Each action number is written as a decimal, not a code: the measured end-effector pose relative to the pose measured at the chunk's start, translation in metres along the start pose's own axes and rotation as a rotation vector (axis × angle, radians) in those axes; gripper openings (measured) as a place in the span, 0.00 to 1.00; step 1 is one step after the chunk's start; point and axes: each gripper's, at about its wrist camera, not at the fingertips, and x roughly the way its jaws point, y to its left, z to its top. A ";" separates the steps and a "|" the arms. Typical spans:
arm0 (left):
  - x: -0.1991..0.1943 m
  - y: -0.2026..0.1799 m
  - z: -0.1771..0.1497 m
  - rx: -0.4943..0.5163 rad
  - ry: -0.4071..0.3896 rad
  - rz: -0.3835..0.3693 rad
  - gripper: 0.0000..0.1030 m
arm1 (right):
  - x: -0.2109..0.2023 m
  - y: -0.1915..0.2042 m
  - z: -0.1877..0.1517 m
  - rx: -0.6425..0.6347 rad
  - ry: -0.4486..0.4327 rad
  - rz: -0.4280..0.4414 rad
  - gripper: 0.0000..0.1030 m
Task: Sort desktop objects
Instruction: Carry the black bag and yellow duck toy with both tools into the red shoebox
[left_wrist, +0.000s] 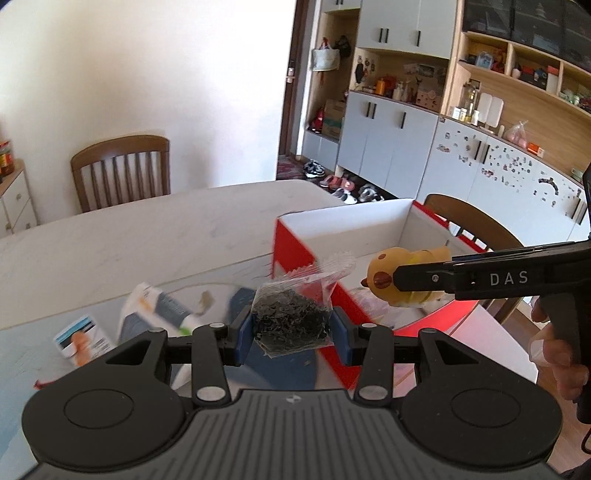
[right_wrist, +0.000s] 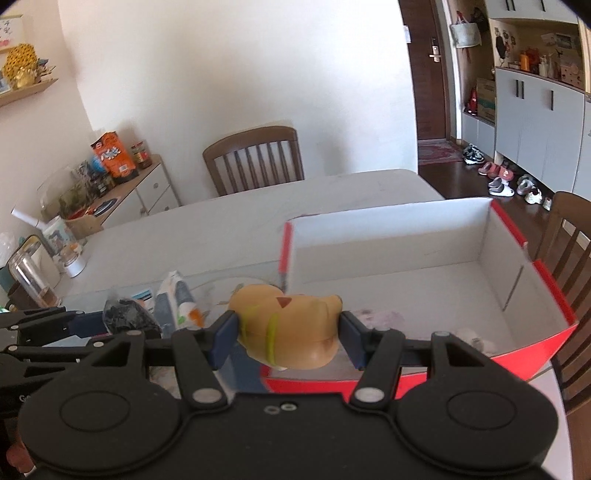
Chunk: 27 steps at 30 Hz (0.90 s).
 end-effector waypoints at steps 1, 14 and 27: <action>0.003 -0.004 0.002 0.005 0.000 -0.003 0.41 | -0.001 -0.005 0.001 0.004 -0.003 -0.002 0.57; 0.038 -0.045 0.029 0.060 0.010 -0.033 0.41 | -0.003 -0.056 0.017 0.033 -0.029 -0.037 0.57; 0.089 -0.084 0.041 0.146 0.076 -0.090 0.41 | 0.010 -0.097 0.024 0.041 -0.007 -0.097 0.57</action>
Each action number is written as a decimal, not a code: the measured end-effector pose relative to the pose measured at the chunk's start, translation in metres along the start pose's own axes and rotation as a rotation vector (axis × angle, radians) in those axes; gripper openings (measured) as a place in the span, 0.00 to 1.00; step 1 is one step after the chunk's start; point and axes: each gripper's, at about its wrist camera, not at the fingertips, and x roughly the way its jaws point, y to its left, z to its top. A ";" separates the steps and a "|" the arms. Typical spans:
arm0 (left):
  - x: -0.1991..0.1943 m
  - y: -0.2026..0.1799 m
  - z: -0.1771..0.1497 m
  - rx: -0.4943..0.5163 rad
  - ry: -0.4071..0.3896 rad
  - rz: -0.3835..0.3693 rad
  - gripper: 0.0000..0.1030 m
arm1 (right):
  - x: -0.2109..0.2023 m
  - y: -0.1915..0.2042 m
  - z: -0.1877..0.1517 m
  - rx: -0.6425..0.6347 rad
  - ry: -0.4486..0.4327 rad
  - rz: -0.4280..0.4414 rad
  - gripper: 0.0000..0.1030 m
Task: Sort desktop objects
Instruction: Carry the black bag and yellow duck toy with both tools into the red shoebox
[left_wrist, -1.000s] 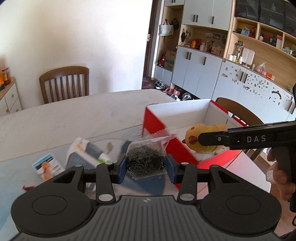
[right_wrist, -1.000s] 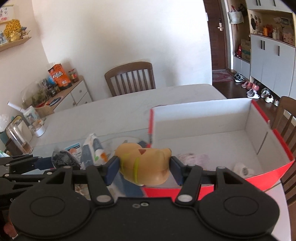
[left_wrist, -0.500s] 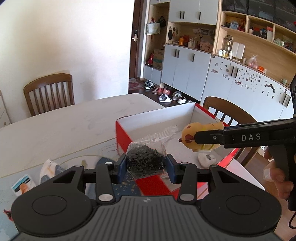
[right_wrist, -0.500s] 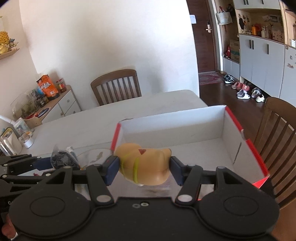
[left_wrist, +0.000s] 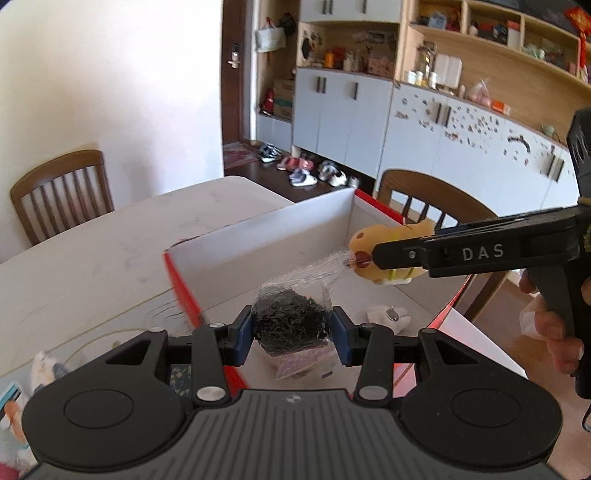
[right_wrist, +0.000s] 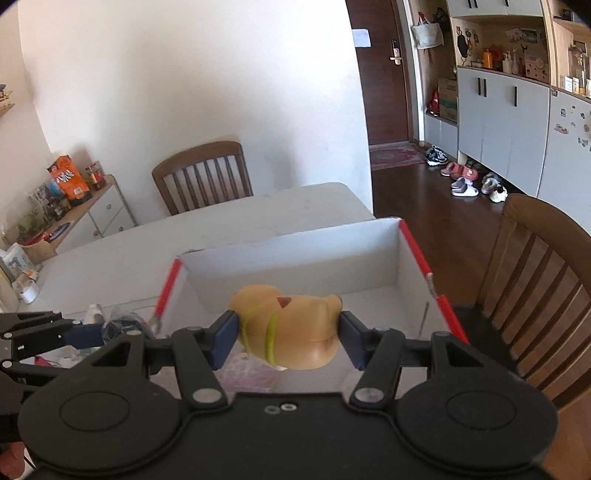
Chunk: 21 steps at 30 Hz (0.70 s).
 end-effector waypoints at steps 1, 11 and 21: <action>0.006 -0.002 0.002 0.006 0.010 -0.004 0.41 | 0.004 -0.003 0.001 0.000 0.009 -0.006 0.57; 0.064 -0.019 0.013 0.086 0.129 -0.052 0.41 | 0.048 -0.028 0.008 0.000 0.109 -0.064 0.57; 0.107 -0.008 0.033 0.086 0.211 -0.010 0.41 | 0.091 -0.034 0.014 -0.042 0.213 -0.074 0.57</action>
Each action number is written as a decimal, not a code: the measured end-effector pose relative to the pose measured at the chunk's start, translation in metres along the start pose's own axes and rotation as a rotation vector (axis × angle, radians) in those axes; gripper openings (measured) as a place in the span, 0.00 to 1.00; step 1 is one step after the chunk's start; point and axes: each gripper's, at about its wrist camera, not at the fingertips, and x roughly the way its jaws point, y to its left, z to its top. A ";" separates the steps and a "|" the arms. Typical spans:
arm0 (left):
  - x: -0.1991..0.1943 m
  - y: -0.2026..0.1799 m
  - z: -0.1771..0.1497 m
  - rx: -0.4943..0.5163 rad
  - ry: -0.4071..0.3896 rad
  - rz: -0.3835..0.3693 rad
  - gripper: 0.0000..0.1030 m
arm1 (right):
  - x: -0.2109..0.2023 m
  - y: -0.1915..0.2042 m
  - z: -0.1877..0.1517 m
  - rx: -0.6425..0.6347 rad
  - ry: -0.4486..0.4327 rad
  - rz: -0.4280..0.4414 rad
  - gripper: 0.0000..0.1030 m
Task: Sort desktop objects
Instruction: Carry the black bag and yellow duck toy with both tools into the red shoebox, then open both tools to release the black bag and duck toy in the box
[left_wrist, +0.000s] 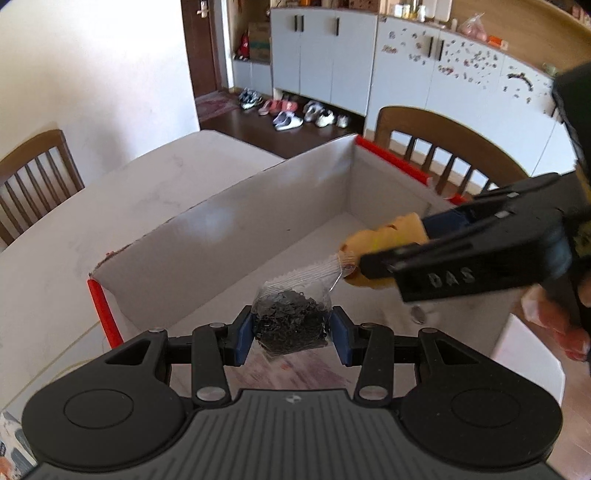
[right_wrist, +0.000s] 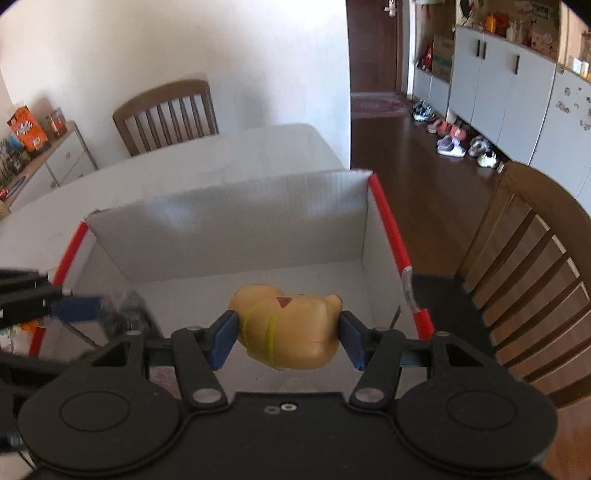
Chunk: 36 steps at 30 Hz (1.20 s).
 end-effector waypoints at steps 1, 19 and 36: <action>0.003 0.002 0.002 -0.001 0.007 0.005 0.41 | 0.002 0.001 0.000 -0.011 0.007 0.006 0.57; 0.056 0.013 0.012 0.002 0.200 0.026 0.42 | 0.032 0.010 0.004 -0.094 0.146 0.016 0.57; 0.037 0.016 0.004 -0.015 0.168 0.042 0.54 | 0.023 0.015 -0.002 -0.083 0.124 0.012 0.60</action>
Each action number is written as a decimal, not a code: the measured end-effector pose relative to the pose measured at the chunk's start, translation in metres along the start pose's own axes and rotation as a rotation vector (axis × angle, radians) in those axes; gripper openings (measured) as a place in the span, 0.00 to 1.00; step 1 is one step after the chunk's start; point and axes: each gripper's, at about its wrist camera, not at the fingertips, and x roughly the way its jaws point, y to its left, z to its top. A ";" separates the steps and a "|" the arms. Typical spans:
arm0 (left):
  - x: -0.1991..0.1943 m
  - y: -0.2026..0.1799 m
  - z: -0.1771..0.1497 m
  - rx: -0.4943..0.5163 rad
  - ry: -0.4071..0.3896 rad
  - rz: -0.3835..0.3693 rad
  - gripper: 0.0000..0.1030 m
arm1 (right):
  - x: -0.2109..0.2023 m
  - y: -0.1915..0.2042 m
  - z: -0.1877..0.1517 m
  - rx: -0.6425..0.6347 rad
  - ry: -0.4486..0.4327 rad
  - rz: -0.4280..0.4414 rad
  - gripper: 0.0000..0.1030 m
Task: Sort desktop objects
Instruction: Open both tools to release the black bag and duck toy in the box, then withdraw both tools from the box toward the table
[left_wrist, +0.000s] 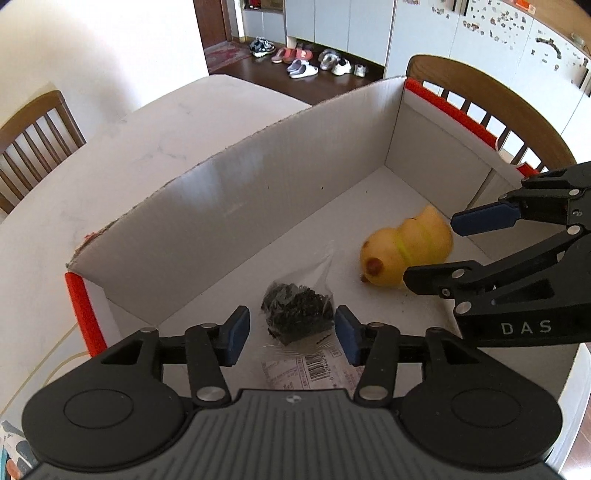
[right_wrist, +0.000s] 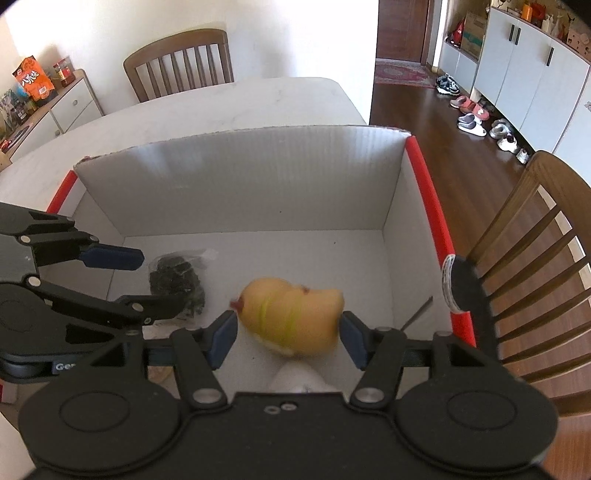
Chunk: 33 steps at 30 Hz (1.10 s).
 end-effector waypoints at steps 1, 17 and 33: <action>-0.003 0.001 0.001 -0.004 -0.009 0.003 0.55 | -0.002 -0.001 0.000 0.003 -0.004 0.003 0.61; -0.051 0.008 -0.014 -0.050 -0.124 -0.001 0.61 | -0.045 -0.003 -0.005 0.021 -0.100 0.055 0.81; -0.090 0.003 -0.036 -0.069 -0.218 -0.027 0.71 | -0.090 0.012 -0.028 0.072 -0.202 0.130 0.92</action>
